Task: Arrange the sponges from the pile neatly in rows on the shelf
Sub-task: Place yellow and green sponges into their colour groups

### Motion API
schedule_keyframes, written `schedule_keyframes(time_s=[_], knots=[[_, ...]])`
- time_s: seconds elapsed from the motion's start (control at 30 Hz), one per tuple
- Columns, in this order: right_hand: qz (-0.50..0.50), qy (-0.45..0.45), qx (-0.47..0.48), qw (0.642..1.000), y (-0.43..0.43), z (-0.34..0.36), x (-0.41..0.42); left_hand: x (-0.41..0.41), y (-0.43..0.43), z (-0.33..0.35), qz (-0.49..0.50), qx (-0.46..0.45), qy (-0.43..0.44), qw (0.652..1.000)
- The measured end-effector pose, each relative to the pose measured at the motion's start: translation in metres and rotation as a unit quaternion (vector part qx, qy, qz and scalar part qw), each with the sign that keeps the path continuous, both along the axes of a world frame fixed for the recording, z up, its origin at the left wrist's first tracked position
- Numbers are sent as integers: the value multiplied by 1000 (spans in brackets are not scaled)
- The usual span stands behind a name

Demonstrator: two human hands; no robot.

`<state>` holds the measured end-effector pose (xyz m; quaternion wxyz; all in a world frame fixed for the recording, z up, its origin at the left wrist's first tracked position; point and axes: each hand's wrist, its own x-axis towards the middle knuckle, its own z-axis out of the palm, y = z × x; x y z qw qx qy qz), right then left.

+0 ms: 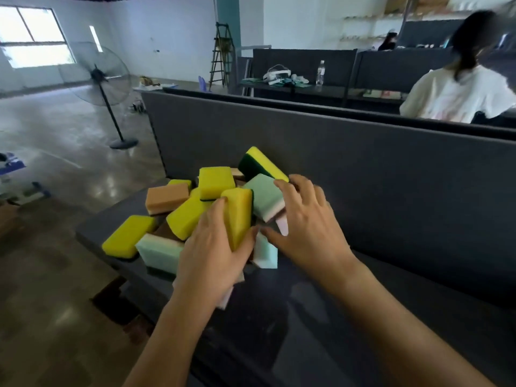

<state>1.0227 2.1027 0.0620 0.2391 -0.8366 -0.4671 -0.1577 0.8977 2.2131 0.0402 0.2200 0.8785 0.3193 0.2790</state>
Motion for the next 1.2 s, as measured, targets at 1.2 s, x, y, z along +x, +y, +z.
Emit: schedule_keyframes(time_s=[1.2], knots=[[-496, 67, 91, 861, -384, -64, -121, 51, -279, -37, -544, 84, 50, 833]])
